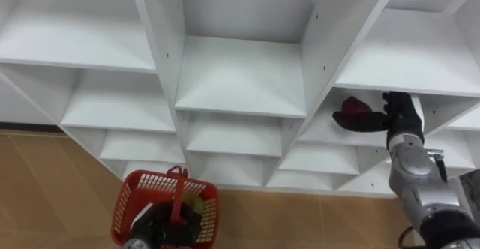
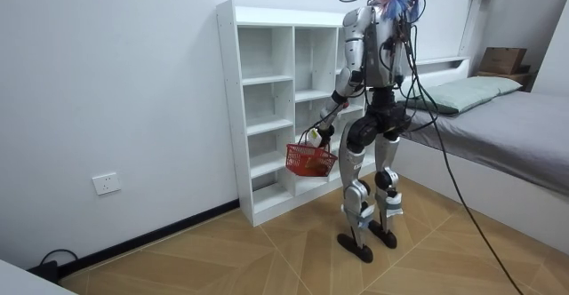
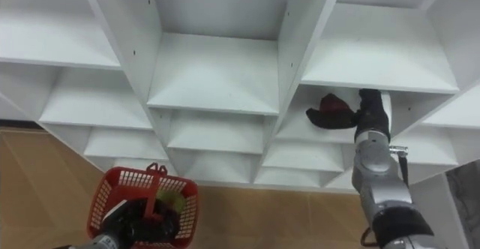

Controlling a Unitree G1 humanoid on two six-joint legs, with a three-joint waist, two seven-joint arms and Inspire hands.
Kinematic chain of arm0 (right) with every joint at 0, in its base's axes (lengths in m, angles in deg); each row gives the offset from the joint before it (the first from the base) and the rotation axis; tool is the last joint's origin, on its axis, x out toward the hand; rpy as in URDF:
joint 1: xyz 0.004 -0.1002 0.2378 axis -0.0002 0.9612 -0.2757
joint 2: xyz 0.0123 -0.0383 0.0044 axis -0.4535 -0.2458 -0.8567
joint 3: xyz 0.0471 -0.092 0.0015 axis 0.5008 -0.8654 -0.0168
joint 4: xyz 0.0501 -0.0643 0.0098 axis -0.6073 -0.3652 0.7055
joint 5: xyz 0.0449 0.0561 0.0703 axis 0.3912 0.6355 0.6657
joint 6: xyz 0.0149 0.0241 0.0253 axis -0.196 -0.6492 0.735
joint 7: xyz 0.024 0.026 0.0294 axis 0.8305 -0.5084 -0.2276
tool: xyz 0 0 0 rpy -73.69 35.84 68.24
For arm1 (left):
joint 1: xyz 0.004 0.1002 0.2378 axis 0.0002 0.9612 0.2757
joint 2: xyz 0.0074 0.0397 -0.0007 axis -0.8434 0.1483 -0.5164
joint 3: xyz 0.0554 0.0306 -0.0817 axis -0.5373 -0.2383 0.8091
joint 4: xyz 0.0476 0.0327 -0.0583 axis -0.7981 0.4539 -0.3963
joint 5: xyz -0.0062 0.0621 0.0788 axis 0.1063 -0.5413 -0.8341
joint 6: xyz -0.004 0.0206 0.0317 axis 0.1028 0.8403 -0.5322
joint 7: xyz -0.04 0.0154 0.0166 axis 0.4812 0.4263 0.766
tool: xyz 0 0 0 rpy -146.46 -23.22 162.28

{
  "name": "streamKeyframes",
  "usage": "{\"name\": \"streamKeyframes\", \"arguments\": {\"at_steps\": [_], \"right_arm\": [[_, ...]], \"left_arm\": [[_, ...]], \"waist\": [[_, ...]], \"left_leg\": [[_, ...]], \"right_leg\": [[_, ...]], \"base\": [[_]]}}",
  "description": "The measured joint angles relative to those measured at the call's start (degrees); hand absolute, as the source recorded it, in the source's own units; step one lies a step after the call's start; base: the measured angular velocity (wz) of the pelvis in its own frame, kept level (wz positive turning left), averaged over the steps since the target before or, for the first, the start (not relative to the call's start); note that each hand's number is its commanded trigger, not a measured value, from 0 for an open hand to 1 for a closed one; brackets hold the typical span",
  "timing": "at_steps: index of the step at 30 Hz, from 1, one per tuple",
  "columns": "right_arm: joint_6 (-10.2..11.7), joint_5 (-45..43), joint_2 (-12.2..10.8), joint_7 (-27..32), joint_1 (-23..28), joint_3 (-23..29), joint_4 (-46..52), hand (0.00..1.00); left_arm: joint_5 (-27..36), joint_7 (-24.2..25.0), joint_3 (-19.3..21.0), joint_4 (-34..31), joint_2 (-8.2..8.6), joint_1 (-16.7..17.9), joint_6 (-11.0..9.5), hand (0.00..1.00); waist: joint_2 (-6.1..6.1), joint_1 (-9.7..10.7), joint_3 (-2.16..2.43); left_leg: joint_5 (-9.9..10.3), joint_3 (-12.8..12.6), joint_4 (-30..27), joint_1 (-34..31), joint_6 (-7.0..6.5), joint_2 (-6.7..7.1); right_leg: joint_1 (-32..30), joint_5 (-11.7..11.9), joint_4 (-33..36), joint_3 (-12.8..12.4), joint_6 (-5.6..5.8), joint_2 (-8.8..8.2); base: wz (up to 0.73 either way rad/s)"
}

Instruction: Collect fruits from the closet

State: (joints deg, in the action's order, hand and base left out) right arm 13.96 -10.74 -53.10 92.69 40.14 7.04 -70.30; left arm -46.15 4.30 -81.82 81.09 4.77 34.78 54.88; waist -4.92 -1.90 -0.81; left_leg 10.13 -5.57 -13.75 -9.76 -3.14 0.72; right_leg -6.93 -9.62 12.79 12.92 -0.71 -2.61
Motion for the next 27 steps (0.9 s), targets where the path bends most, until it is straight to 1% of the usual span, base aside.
{"name": "streamKeyframes", "arguments": {"at_steps": [3,6,9,10,13,16,20,21,22,24,27], "right_arm": [[-0.39,0.03,0.08,-0.33,-1.09,1.42,-2.57,0.0],[-0.57,-0.07,0.11,-0.48,-1.67,1.42,-2.71,0.0],[-0.57,-0.06,0.28,-0.48,-2.11,1.43,-2.72,0.0],[-0.57,-0.06,0.28,-0.46,-2.3,1.43,-2.72,0.0],[-0.57,-0.06,0.29,-0.41,-3.23,1.38,-3.49,0.0],[-0.57,-0.03,0.29,-0.39,-4.09,1.37,-5.37,0.0],[-0.56,0.12,0.33,-0.4,-4.27,1.34,-7.74,0.0],[-0.56,0.07,0.35,-0.43,-4.33,1.34,-7.75,0.0],[-0.56,-0.13,0.38,-0.49,-4.43,1.32,-7.86,0.0],[-0.56,-0.52,0.37,-0.69,-4.45,1.24,-8.26,0.0],[-0.56,-0.9,0.39,-0.78,-4.56,1.24,-9.07,0.0]], "left_arm": [[-0.03,0.0,-0.01,0.23,-0.04,-0.09,0.02,1.0],[-0.31,0.0,-0.03,1.3,-0.05,-0.96,0.03,1.0],[-0.43,0.0,-0.06,3.23,-0.06,-2.32,0.02,1.0],[-0.43,0.0,-0.06,3.78,-0.16,-2.46,0.03,1.0],[-0.44,0.0,-0.62,4.64,-0.41,-2.57,0.05,1.0],[-0.46,0.0,-0.73,5.07,-0.26,-2.57,0.06,1.0],[-0.46,0.0,-0.72,5.06,-0.22,-3.03,0.06,1.0],[-0.46,-0.01,-0.74,5.07,-0.19,-3.52,0.06,1.0],[-0.46,-0.02,-1.04,5.39,-0.15,-4.37,0.05,1.0],[-0.46,-0.03,-1.75,6.16,-0.11,-5.45,0.05,1.0],[-0.44,-0.08,-2.96,6.74,-0.24,-6.7,0.0,1.0]], "waist": [[-0.01,-0.04,-0.02],[-0.02,-0.12,-0.09],[0.02,-0.21,-0.39],[0.03,-0.19,-0.43],[0.02,-0.2,-0.8],[0.02,-0.52,-0.83],[0.11,-1.43,-0.89],[0.11,-1.57,-0.9],[0.09,-1.76,-1.07],[0.1,-1.95,-1.27],[-0.04,-2.0,-1.41]], "left_leg": [[-0.04,-0.03,-0.02,-0.24,-0.06,0.04],[-0.08,0.0,-0.64,-1.83,-0.1,0.03],[-0.2,0.02,-1.07,-3.19,-0.19,0.0],[-0.23,0.01,-1.2,-3.73,-0.23,0.03],[-0.25,0.03,-1.65,-4.81,-0.27,0.05],[-0.25,0.08,-1.68,-5.28,-0.27,0.05],[-0.24,0.27,-1.9,-6.22,-0.27,0.04],[-0.25,0.27,-1.99,-6.73,-0.27,0.03],[-0.26,0.3,-1.99,-7.01,-0.27,0.03],[-0.26,0.31,-1.99,-7.03,-0.27,0.04],[-0.26,0.34,-1.99,-7.73,-0.27,0.05]], "right_leg": [[-0.18,0.0,-0.03,0.22,0.01,-0.08],[-1.53,-0.01,0.26,0.3,0.01,-0.14],[-3.12,-0.03,0.98,0.39,-0.03,-0.24],[-3.58,-0.03,0.99,0.36,-0.03,-0.27],[-4.41,-0.02,1.04,0.33,-0.05,-0.28],[-4.81,-0.01,1.04,0.37,-0.06,-0.28],[-5.52,0.01,0.99,0.66,-0.08,-0.31],[-6.05,0.01,1.06,0.64,-0.08,-0.31],[-6.33,0.01,1.06,0.63,-0.08,-0.3],[-6.36,0.0,1.07,0.65,-0.08,-0.33],[-7.16,0.0,1.29,0.68,-0.08,-0.35]], "base": [[0.0],[0.0],[0.0],[0.0],[0.0],[0.0],[0.03],[0.0],[0.0],[0.0],[0.0]]}}
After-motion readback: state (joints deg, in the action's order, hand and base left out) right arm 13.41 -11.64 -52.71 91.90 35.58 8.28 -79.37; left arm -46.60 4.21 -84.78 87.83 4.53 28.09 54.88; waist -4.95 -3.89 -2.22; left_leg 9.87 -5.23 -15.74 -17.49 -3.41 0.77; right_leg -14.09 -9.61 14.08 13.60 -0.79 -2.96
